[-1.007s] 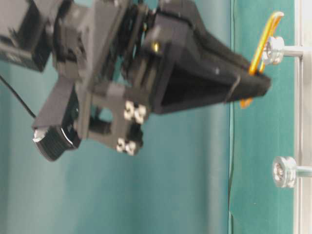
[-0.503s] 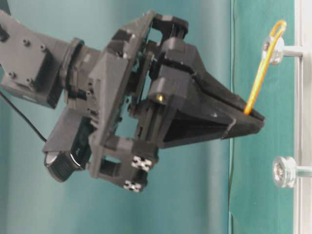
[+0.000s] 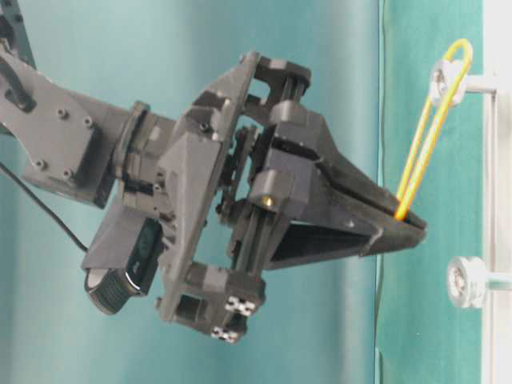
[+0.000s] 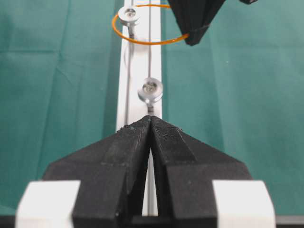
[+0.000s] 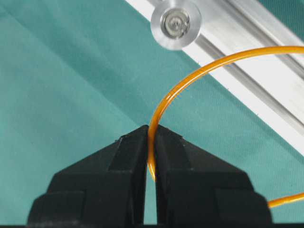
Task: Hook the rubber onto the shaft.
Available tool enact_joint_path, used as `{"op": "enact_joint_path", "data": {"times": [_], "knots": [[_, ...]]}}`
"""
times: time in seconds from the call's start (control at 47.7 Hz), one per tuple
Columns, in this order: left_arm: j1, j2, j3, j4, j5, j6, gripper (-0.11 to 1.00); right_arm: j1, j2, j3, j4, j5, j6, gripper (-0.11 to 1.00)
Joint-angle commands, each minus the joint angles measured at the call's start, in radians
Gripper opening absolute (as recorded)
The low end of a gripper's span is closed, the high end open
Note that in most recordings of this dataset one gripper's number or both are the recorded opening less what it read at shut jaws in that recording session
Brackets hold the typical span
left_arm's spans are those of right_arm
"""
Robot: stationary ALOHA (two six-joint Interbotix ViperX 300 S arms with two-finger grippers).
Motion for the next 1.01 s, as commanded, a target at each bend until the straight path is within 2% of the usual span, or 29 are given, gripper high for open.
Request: {"op": "enact_joint_path", "data": {"times": [0.0, 0.398, 0.986], "knots": [[-0.002, 0.005, -0.031, 0.002, -0.005, 0.000, 0.00, -0.006, -0.012, -0.032, -0.003, -0.006, 0.002, 0.06], [-0.003, 0.006, -0.031, 0.002, -0.005, 0.000, 0.00, -0.025, 0.029, -0.087, -0.003, -0.006, -0.002, 0.06], [-0.003, 0.009, -0.031, 0.002, -0.005, 0.000, 0.00, -0.037, 0.052, -0.095, -0.005, -0.026, -0.002, 0.06]]}}
